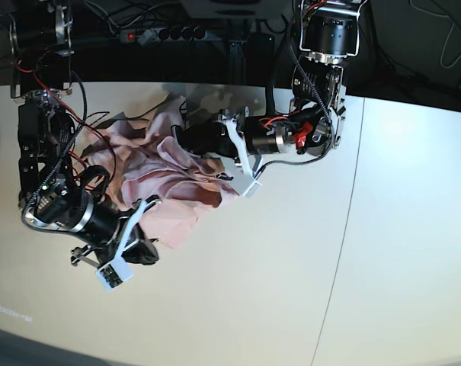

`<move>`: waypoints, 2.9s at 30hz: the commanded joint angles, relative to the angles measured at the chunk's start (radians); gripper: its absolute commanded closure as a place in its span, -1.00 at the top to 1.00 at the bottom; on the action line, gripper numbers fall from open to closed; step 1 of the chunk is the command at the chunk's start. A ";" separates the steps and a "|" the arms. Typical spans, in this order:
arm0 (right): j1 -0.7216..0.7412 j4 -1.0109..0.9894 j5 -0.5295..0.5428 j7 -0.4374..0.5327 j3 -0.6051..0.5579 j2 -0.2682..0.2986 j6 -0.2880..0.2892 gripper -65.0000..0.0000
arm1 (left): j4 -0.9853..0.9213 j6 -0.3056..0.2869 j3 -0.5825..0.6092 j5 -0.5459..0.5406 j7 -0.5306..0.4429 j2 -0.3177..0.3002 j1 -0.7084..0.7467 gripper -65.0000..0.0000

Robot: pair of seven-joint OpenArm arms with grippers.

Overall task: Fold the T-shirt properly
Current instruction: 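Fold the shirt end with the right gripper toward the left gripper, then drag the held shirt edge with the left gripper to square the stack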

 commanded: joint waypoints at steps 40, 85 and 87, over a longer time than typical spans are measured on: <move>-0.303 0.183 0.375 -0.179 0.063 0.212 0.071 -1.00 | 0.144 0.014 -0.113 -0.006 -0.003 -0.018 -0.057 -0.48; -0.114 -0.474 0.346 -0.164 0.118 0.215 0.067 -1.00 | 0.189 0.014 0.121 0.314 -0.270 -0.106 -0.016 -0.48; -0.157 -0.458 0.354 -0.162 0.118 0.218 0.068 -1.00 | 0.189 0.014 0.121 0.348 -0.313 -0.143 -0.022 -0.48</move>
